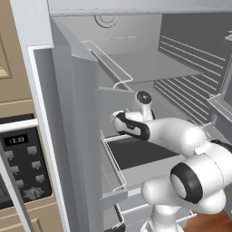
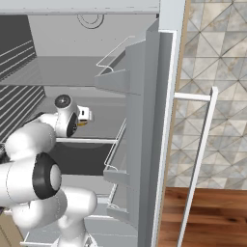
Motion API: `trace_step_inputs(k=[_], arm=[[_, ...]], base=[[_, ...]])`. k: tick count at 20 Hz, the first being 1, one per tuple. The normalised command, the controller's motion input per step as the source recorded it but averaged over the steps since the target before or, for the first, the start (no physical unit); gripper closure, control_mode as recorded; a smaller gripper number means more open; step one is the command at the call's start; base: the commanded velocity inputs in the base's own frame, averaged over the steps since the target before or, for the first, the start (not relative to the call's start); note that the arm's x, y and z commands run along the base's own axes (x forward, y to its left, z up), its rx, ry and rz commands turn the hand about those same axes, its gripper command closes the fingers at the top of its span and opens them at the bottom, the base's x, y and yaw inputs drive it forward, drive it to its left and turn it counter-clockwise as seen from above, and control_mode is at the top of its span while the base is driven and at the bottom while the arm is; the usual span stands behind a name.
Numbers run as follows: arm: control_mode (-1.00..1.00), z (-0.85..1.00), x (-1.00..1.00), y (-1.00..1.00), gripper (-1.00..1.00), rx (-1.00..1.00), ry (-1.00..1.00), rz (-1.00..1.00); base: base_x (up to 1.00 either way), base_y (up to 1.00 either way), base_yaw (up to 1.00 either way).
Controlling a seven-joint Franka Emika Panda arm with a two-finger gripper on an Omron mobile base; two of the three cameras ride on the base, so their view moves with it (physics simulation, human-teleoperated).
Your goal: Retrieve the mango and orange from the fridge and place them into the bowl on the dining table.
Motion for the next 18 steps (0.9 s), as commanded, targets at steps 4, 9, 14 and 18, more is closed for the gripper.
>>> trace_step_inputs(k=[4,9,14,18], arm=[[-1.0,-0.14,0.33,0.0,-1.0,0.0,0.0,0.0],[-1.0,-0.16,0.33,0.02,-1.0,0.0,0.0,0.0],[-1.0,-0.2,0.25,0.03,-1.0,0.0,0.01,0.0],[-1.0,-0.23,0.24,0.04,-1.0,0.0,0.03,0.0]], base=[[0.0,0.0,0.0],[0.0,0.0,0.0],[0.0,0.0,0.0],[0.0,0.0,0.0]])
